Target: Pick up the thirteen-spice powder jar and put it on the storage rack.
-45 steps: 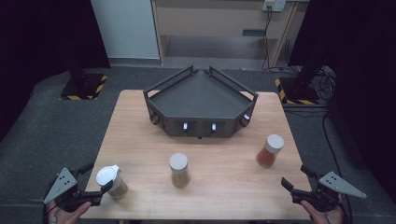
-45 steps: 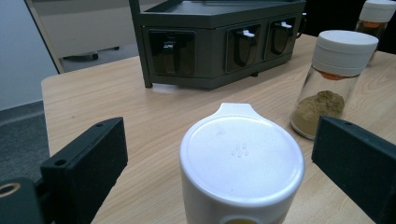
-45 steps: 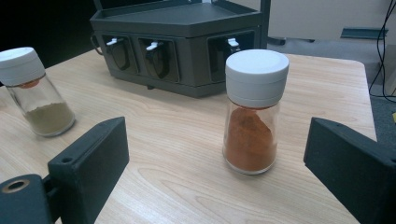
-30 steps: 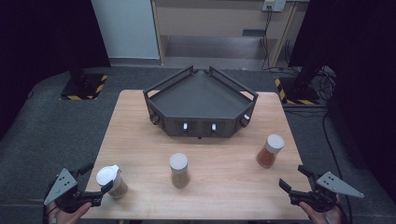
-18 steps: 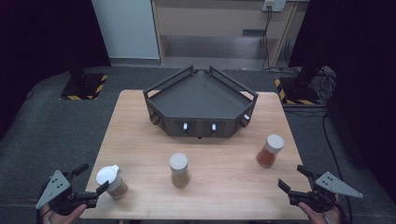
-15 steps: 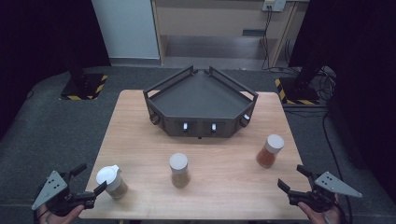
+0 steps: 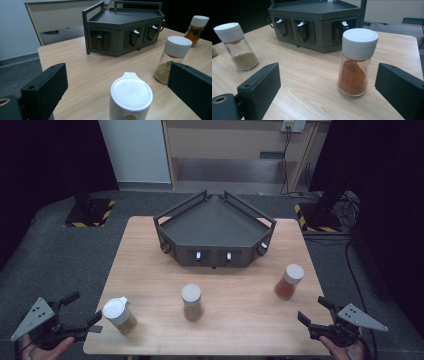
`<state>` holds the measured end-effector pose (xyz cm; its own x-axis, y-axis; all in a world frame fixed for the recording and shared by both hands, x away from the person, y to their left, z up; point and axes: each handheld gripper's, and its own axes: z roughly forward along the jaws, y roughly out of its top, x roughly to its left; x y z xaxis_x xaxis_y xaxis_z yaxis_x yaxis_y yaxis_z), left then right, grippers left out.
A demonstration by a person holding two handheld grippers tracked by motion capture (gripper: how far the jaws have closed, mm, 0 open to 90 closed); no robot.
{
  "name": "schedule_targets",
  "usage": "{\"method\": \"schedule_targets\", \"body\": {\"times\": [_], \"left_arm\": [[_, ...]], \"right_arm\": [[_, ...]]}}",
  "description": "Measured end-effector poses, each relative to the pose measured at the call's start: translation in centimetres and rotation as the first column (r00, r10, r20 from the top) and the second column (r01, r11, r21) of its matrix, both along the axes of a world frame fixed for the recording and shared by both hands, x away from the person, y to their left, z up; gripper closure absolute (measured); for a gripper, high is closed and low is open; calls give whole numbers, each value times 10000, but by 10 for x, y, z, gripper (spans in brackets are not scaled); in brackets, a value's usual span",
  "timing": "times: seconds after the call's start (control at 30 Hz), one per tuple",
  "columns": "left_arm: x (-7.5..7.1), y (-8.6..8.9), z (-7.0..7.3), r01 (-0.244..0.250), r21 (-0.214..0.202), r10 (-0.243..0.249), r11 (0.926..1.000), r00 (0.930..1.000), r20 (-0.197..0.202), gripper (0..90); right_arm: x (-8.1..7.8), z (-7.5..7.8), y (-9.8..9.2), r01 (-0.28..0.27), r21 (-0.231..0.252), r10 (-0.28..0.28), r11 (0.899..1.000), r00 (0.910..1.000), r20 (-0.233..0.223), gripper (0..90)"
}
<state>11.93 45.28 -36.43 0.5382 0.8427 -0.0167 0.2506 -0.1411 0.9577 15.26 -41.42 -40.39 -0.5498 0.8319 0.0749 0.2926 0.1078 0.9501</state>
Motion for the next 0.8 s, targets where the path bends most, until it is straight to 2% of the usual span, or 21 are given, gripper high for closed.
{"method": "schedule_targets", "body": {"times": [0.17,0.47,0.8], "left_arm": [[1,5,7,3,-309,-6,9995,9999,-102,20],[6,6,30,104,120,-101,9999,9995,-304,14],[12,7,43,244,311,-224,9992,9978,-631,20]], "right_arm": [[0,0,0,-5,13,5,10000,10000,-8,69],[0,0,0,25,11,-25,10000,10000,-44,68],[0,0,0,76,22,-76,10000,10000,-62,69]]}}
